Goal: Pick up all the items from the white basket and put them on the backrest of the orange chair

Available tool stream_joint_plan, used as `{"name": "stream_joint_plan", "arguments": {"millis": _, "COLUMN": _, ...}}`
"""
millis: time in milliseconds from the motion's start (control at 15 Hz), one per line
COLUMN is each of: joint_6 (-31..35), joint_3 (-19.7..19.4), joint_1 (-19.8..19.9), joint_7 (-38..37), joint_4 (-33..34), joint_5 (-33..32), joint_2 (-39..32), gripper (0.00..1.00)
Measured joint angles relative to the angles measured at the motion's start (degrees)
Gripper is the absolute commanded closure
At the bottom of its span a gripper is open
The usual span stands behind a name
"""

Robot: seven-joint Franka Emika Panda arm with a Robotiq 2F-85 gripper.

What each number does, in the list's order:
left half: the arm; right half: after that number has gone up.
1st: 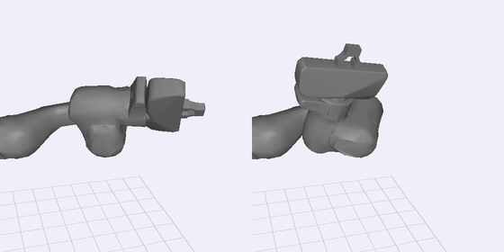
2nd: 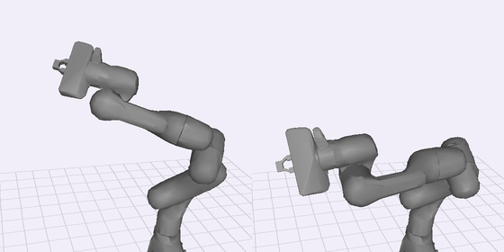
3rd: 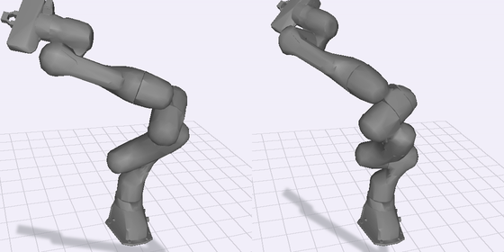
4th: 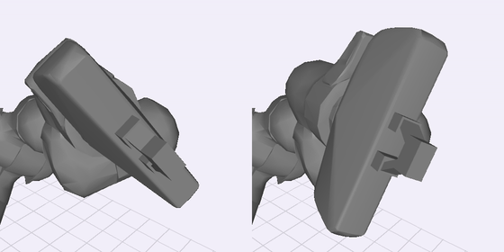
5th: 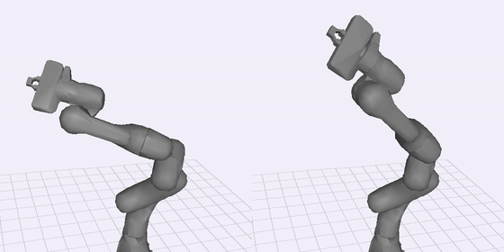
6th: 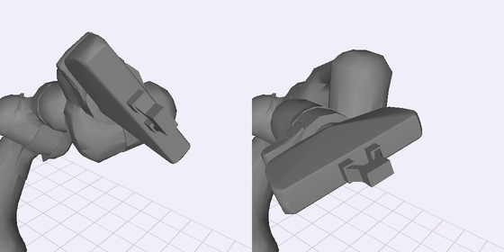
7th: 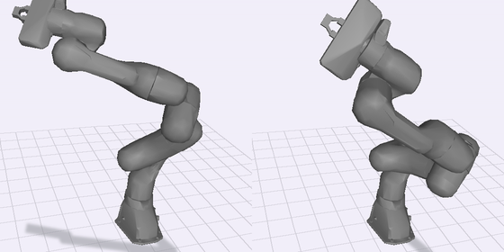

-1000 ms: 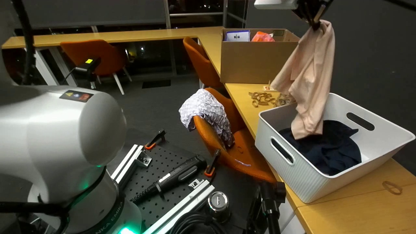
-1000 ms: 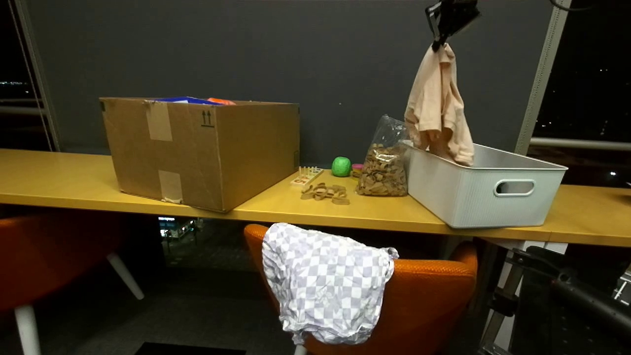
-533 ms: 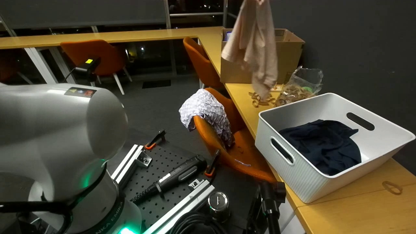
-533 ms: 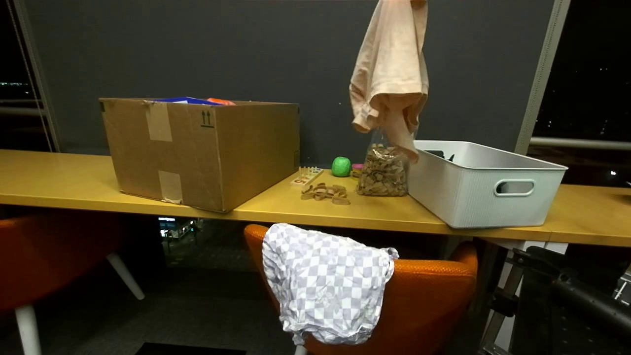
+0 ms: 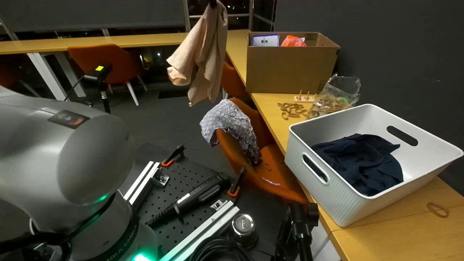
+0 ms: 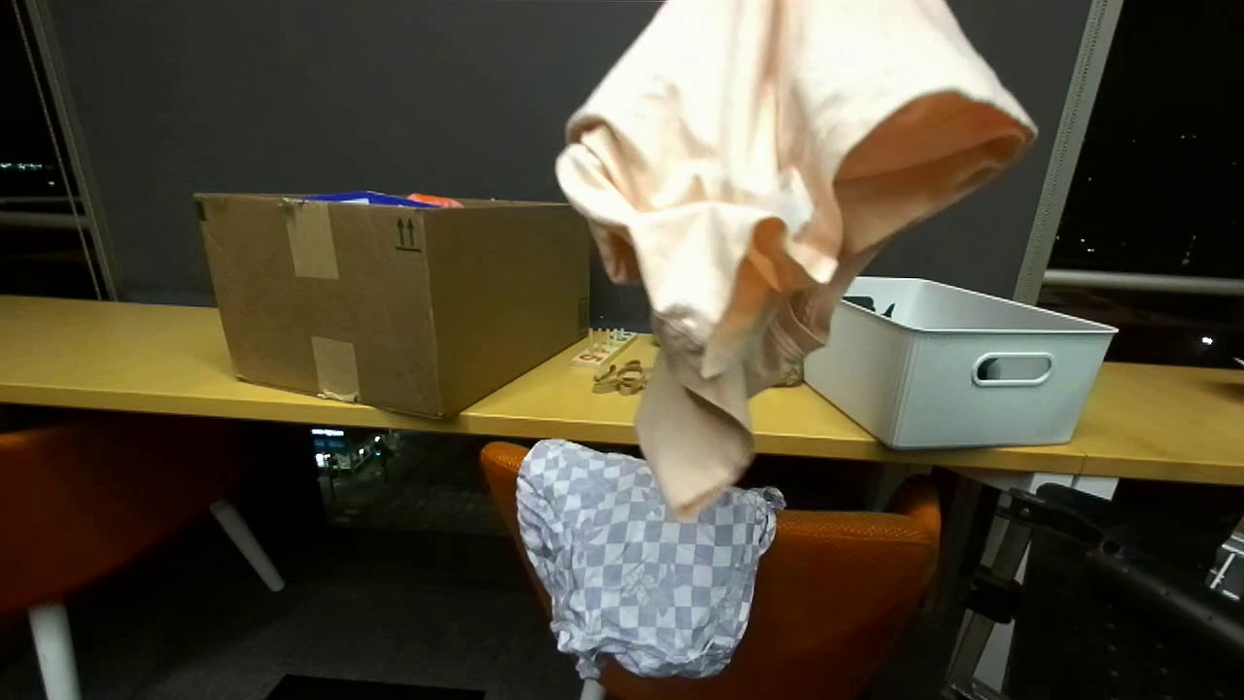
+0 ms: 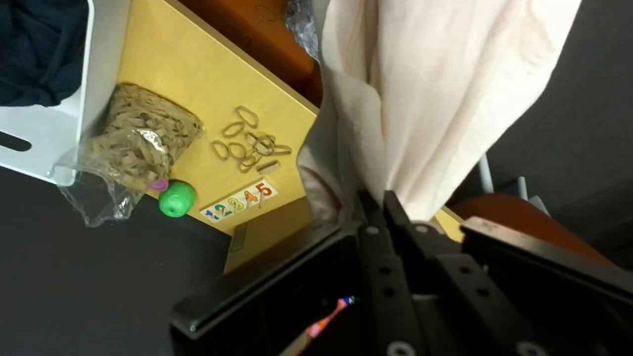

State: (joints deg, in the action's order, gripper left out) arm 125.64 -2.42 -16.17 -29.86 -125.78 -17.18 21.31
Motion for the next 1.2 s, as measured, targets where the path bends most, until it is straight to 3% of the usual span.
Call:
{"name": "stream_joint_plan", "arguments": {"millis": 267, "joint_6": 7.5, "joint_3": 4.9, "joint_1": 10.2, "joint_7": -0.7, "joint_4": -3.8, "joint_5": -2.3, "joint_2": -5.6, "gripper": 0.99}}
{"name": "stream_joint_plan", "arguments": {"millis": 533, "joint_6": 14.5, "joint_3": 6.3, "joint_1": 15.9, "joint_7": -4.8, "joint_4": -4.9, "joint_5": -9.7, "joint_2": -13.0, "gripper": 0.99}}
{"name": "stream_joint_plan", "arguments": {"millis": 867, "joint_6": 19.8, "joint_3": 6.8, "joint_1": 14.9, "joint_7": -6.8, "joint_4": -5.3, "joint_5": -9.8, "joint_2": -21.2, "gripper": 0.99}}
{"name": "stream_joint_plan", "arguments": {"millis": 1200, "joint_6": 27.0, "joint_3": 8.8, "joint_1": 10.5, "joint_7": 2.0, "joint_4": -6.1, "joint_5": 6.3, "joint_2": -23.6, "gripper": 0.99}}
